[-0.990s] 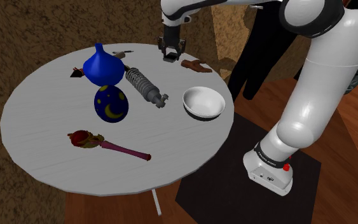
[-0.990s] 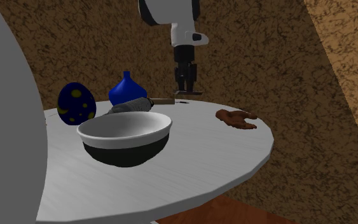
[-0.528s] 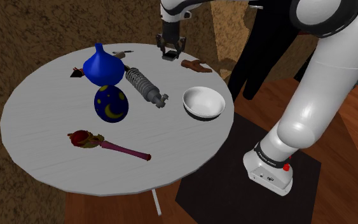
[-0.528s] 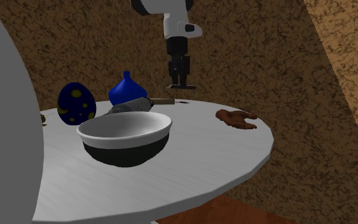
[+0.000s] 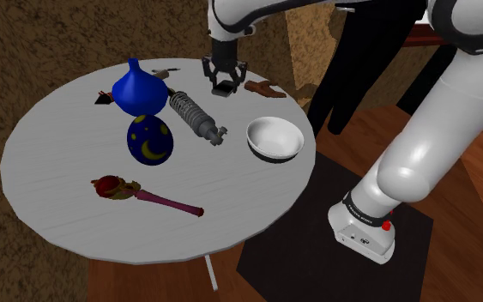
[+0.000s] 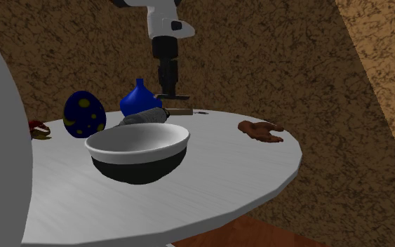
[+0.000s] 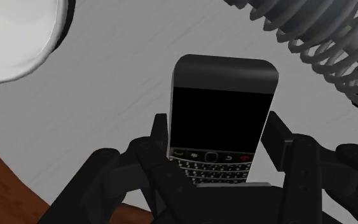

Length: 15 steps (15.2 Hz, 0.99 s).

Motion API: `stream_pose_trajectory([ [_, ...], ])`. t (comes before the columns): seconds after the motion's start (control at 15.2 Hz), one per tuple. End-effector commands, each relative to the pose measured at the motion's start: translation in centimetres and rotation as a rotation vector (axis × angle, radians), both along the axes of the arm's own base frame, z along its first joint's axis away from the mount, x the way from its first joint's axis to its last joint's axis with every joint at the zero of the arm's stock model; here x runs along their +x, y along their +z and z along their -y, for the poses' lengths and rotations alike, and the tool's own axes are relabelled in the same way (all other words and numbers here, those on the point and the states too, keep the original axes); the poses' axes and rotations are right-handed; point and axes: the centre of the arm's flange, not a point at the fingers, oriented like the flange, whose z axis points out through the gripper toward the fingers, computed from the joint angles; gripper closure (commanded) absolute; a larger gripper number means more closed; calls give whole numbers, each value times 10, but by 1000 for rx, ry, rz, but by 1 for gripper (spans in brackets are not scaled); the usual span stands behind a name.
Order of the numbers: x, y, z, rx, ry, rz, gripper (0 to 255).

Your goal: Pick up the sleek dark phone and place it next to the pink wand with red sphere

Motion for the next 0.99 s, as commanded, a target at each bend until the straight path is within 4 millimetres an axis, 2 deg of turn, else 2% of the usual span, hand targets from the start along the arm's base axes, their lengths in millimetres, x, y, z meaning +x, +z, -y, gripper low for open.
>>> stream_pose_trajectory([
  [0.0,-17,-1,-22,0,-1,0,255],
  [0.92,-118,-1,-176,0,-1,0,255],
])
